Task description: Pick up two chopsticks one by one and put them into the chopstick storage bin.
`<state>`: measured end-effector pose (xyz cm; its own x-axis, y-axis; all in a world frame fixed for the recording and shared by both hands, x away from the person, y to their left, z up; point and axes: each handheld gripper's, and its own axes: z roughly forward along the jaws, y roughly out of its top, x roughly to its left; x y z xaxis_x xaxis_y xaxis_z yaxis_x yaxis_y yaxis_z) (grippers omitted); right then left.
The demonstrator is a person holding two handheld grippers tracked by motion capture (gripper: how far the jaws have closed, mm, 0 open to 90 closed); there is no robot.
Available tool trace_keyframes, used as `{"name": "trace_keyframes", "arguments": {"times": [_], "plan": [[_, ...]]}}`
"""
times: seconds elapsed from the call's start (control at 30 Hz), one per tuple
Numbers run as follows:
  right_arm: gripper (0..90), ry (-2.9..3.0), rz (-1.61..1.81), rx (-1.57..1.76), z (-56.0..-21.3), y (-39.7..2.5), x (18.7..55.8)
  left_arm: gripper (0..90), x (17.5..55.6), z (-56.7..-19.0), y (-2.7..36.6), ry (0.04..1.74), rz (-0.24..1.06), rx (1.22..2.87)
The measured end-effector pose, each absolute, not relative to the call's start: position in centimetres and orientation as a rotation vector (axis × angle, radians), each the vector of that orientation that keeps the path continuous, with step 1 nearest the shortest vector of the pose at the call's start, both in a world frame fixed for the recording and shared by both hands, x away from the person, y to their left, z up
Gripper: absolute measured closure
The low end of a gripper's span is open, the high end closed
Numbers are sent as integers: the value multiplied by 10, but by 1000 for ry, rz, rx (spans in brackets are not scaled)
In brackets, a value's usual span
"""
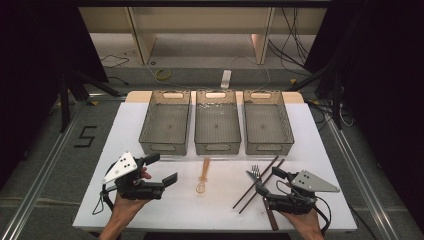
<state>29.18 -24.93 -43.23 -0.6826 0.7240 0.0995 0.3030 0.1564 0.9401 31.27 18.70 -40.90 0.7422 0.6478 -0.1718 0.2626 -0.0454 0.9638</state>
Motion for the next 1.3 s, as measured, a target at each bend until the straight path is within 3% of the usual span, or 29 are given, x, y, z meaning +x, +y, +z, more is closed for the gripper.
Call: {"name": "trace_keyframes", "arguments": {"times": [0.73, 1.3], "plan": [[211, 2351, 1300, 842, -411, -255, 318, 73, 313, -408, 187, 741, 371, 1627], [296, 2677, 706, 536, -407, -263, 363, 73, 314, -408, 187, 738, 378, 1633]]}}
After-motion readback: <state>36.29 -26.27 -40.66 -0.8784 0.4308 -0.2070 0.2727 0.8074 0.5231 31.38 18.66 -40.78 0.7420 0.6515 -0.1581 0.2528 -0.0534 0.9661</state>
